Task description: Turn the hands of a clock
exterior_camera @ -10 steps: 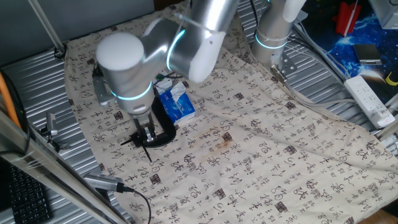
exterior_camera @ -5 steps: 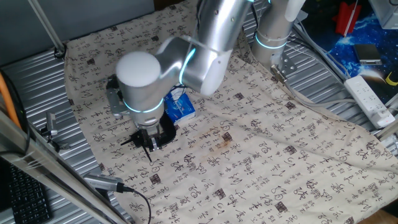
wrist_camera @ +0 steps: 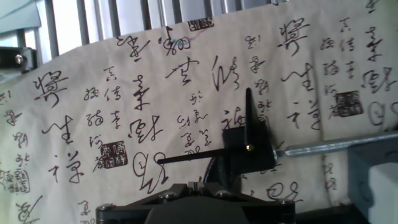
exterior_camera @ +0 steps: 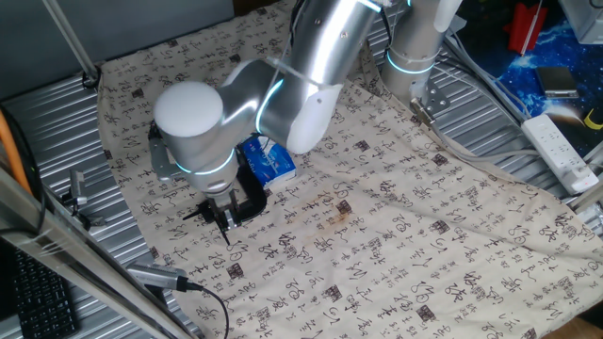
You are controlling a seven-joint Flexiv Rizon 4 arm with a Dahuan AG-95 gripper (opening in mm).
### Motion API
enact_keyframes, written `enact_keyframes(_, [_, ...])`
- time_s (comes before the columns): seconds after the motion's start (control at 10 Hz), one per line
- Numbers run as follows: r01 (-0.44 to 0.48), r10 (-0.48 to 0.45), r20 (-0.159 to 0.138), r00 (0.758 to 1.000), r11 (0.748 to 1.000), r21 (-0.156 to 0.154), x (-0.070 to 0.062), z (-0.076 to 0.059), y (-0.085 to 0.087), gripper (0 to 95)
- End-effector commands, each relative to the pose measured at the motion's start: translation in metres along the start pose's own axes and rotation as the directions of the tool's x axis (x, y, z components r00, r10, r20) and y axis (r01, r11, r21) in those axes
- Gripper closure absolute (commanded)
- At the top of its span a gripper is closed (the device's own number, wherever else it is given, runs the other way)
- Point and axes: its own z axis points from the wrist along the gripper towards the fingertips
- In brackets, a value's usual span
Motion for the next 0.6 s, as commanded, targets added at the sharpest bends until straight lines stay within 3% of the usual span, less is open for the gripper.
enact_keyframes(0.1, [0.016,-0.016,0.01,1.0,1.0,0.001,0.0018,-0.001,-0.0005,95.0])
enact_keyframes(0.6, [0.034,-0.034,0.008,0.999,0.999,0.003,0.0023,0.0012,-0.0005,95.0])
